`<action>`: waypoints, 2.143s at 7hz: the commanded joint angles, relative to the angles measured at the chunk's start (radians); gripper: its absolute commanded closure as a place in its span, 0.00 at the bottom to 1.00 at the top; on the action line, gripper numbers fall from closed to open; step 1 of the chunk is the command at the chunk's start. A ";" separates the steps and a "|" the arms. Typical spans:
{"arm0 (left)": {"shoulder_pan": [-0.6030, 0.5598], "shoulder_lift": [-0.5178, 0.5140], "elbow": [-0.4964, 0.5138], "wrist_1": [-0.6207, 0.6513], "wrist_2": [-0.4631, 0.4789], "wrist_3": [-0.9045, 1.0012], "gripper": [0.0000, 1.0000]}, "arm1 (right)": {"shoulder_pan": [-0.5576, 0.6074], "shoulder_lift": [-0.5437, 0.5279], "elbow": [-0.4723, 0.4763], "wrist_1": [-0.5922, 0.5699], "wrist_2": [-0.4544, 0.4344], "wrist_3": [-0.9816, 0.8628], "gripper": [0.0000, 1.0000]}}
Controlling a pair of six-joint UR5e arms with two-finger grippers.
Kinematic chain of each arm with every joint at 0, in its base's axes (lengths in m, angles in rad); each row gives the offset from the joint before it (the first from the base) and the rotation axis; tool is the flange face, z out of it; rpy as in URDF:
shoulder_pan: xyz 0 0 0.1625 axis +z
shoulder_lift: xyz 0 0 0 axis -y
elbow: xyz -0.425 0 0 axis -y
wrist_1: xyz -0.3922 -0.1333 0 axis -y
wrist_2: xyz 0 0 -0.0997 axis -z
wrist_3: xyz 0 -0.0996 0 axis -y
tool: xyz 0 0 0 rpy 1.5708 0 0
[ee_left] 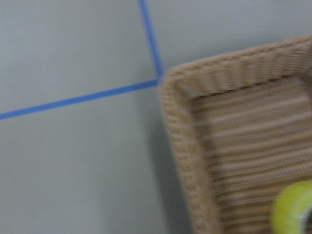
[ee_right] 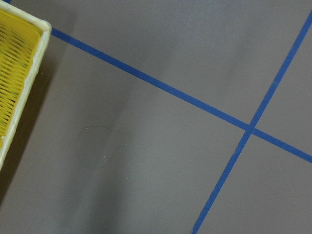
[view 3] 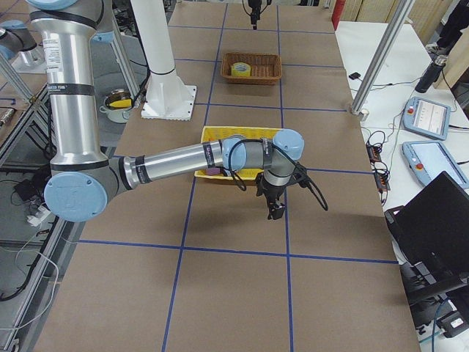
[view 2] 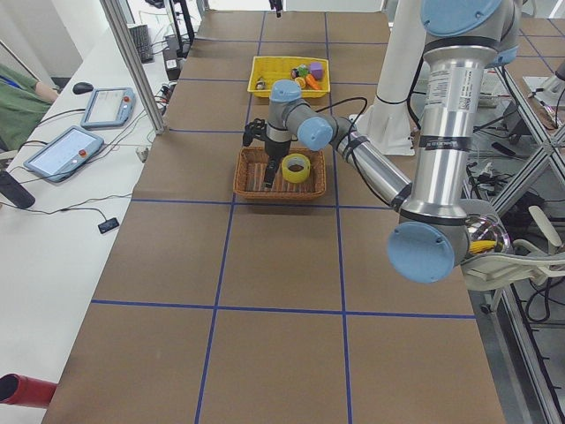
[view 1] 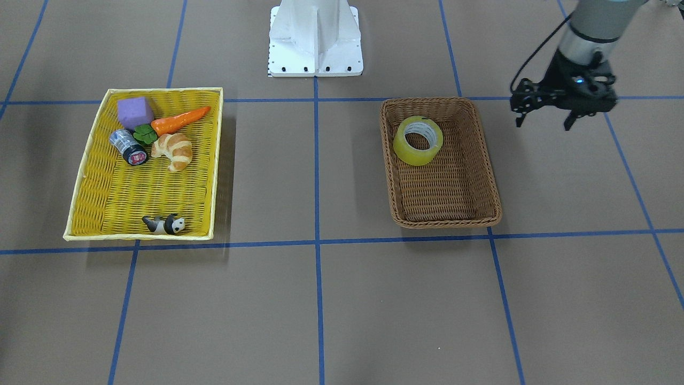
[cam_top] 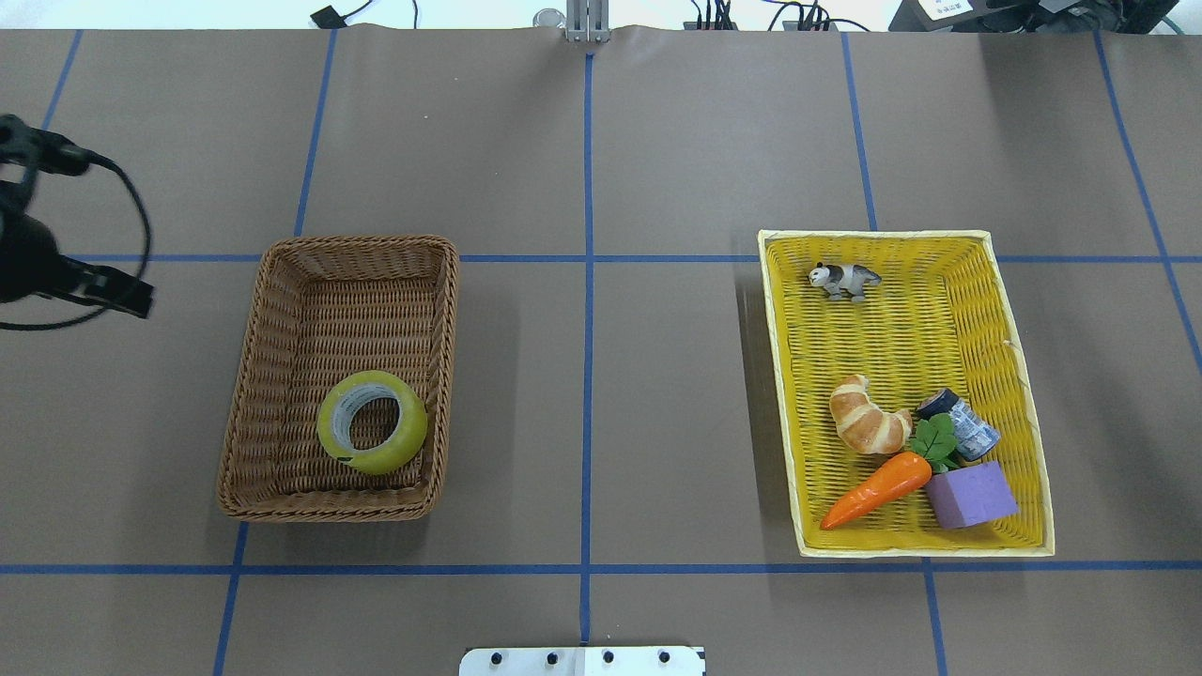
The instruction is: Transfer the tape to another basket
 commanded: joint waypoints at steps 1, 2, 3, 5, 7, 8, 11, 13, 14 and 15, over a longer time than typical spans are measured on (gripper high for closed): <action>-0.327 0.103 0.065 0.025 -0.160 0.281 0.01 | 0.055 0.010 -0.071 0.066 0.023 -0.005 0.00; -0.377 0.113 0.117 0.015 -0.234 0.350 0.01 | 0.124 -0.020 -0.162 0.097 0.038 -0.004 0.00; -0.449 0.110 0.204 0.013 -0.236 0.413 0.01 | 0.125 -0.028 -0.176 0.176 0.040 0.016 0.00; -0.498 0.115 0.313 0.014 -0.240 0.464 0.01 | 0.126 -0.021 -0.171 0.174 0.037 0.059 0.00; -0.550 0.130 0.405 -0.007 -0.246 0.530 0.01 | 0.126 -0.016 -0.163 0.169 0.044 0.061 0.00; -0.583 0.136 0.419 0.002 -0.249 0.600 0.01 | 0.126 -0.016 -0.160 0.169 0.046 0.064 0.00; -0.585 0.138 0.421 0.005 -0.249 0.603 0.01 | 0.126 -0.004 -0.131 0.169 0.049 0.131 0.00; -0.585 0.141 0.423 0.005 -0.250 0.603 0.01 | 0.126 -0.001 -0.128 0.171 0.050 0.147 0.00; -0.584 0.141 0.423 0.004 -0.249 0.603 0.01 | 0.126 0.001 -0.126 0.171 0.050 0.147 0.00; -0.584 0.141 0.424 0.004 -0.249 0.603 0.01 | 0.126 0.001 -0.126 0.171 0.052 0.147 0.00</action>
